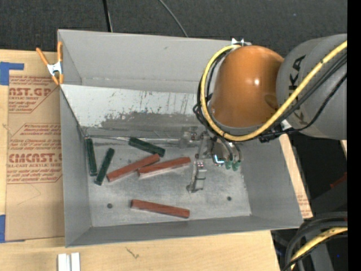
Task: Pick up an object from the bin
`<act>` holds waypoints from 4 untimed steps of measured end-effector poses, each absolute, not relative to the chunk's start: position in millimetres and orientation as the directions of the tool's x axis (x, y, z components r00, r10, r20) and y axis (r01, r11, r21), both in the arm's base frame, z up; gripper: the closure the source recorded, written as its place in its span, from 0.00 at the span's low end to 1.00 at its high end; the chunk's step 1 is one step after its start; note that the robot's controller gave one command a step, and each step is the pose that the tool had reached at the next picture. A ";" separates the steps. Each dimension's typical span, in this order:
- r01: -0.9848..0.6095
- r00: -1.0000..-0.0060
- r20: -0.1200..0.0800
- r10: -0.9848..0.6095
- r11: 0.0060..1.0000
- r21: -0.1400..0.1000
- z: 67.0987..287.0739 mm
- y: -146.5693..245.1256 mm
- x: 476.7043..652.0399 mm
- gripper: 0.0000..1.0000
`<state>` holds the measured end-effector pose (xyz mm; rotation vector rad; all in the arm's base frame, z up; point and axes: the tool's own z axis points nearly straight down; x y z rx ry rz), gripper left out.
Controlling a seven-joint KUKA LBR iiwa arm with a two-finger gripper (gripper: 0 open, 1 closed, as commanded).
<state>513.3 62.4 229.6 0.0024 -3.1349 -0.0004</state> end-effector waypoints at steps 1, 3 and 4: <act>-0.001 -1.000 -0.001 -0.001 1.000 0.001 233.8 62.1 514.8 0.00; 0.172 -0.985 0.000 0.172 0.985 0.000 145.1 64.3 509.4 0.00; 0.201 -0.979 -0.001 0.201 0.979 0.001 119.5 90.5 545.1 0.00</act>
Offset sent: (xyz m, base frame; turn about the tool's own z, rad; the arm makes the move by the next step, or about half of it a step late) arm 0.0050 -0.0151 -0.1188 0.0819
